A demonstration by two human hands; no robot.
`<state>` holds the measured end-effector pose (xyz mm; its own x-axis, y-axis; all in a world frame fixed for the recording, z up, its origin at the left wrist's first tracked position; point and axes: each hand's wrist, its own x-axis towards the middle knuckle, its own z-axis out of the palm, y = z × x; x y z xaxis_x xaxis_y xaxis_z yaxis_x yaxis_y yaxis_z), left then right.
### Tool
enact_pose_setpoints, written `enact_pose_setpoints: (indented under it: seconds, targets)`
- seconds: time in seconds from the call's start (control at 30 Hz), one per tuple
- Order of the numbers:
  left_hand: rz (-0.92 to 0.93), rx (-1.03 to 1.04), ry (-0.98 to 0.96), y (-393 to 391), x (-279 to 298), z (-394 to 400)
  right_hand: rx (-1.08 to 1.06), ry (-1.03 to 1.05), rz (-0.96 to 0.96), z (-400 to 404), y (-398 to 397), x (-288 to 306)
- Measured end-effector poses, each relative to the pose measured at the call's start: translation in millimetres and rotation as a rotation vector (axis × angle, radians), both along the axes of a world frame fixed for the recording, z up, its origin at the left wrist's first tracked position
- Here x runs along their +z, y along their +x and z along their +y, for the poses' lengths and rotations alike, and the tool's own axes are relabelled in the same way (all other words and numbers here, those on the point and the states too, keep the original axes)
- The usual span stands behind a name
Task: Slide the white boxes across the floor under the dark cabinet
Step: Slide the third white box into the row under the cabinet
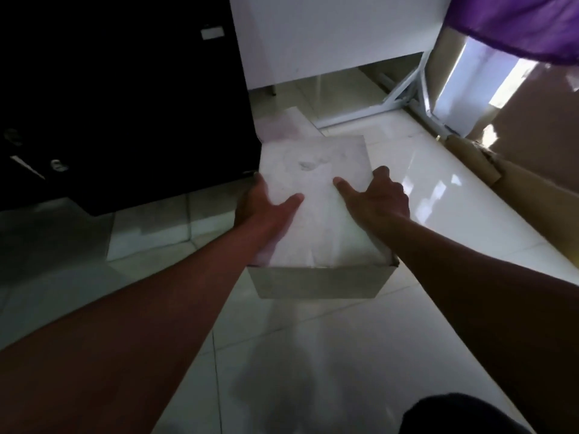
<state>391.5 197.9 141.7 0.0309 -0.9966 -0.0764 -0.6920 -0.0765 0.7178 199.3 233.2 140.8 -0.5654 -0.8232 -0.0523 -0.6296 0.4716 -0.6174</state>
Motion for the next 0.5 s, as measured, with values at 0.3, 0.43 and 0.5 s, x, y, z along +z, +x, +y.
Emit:
enact_pose_setpoints:
  seconds: [0.3,0.43,0.5]
  targets:
    - [-0.014,-0.137,-0.017,40.0,-8.8,15.4,-0.171,-0.005,0.07,39.3,46.7,-4.0]
    - [0.024,-0.171,0.008,68.9,-12.1,32.8,-0.203,-0.013,0.088,64.1,76.8,-5.8]
    - [0.018,-0.18,0.005,89.4,-14.6,41.6,-0.212,-0.025,0.086,74.4,98.5,-9.2]
